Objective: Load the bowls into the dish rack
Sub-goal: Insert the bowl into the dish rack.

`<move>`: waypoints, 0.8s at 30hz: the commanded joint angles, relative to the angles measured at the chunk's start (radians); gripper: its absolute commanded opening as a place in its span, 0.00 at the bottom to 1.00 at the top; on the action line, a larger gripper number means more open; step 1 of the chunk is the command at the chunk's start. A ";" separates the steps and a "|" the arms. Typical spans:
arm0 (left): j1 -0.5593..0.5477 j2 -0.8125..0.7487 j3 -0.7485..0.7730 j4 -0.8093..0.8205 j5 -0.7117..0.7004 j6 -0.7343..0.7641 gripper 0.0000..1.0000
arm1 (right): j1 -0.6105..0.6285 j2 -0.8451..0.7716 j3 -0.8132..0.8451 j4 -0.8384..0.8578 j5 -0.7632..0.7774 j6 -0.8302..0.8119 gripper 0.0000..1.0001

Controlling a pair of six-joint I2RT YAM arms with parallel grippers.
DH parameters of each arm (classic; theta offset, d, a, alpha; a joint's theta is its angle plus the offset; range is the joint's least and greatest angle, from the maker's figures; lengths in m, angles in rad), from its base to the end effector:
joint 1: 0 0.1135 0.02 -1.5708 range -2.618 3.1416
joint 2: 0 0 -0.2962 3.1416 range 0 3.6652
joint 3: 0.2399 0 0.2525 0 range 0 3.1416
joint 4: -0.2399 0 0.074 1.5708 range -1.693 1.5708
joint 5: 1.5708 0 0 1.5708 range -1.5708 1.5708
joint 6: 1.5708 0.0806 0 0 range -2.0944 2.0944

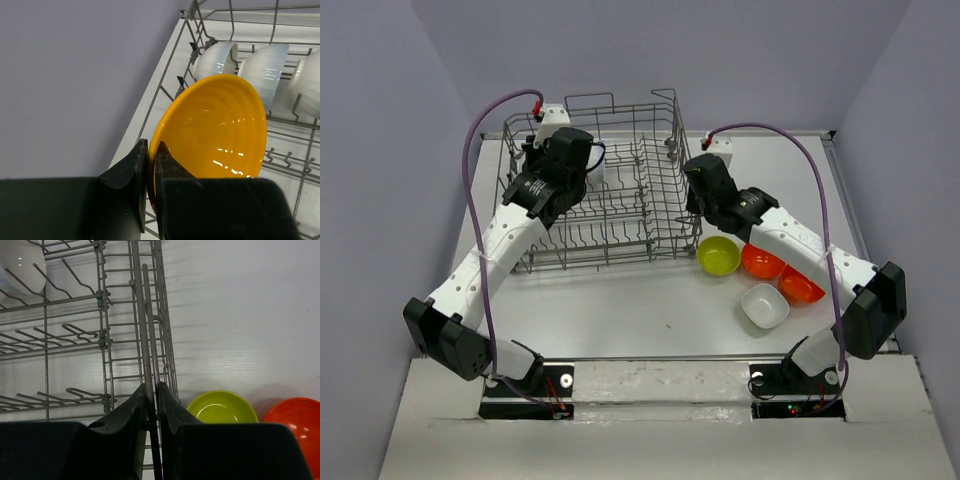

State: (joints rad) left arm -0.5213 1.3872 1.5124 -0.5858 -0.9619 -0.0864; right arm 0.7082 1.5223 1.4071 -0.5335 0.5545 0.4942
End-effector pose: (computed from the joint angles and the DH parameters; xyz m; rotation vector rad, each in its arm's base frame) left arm 0.3012 -0.0967 0.4415 -0.1777 1.8554 0.5539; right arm 0.3084 0.2083 0.3547 0.0706 2.1105 0.0968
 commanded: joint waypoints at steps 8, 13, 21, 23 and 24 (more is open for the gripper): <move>-0.025 -0.020 -0.049 0.064 -0.265 0.119 0.00 | 0.042 -0.125 -0.022 0.024 -0.061 0.053 0.01; -0.049 -0.043 -0.153 0.209 -0.325 0.247 0.00 | 0.042 -0.131 -0.020 0.026 -0.067 0.050 0.01; -0.124 -0.033 -0.262 0.351 -0.377 0.418 0.00 | 0.042 -0.129 -0.011 0.026 -0.067 0.047 0.01; -0.135 -0.027 -0.276 0.374 -0.382 0.438 0.00 | 0.042 -0.129 -0.010 0.026 -0.070 0.046 0.01; -0.137 -0.022 -0.277 0.379 -0.382 0.439 0.00 | 0.042 -0.131 -0.011 0.026 -0.070 0.046 0.01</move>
State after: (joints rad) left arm -0.6487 1.3788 1.2427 -0.3119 -1.2709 0.2924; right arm 0.7364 1.4525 1.3640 -0.5610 0.5076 0.5171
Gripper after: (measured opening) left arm 0.166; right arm 0.154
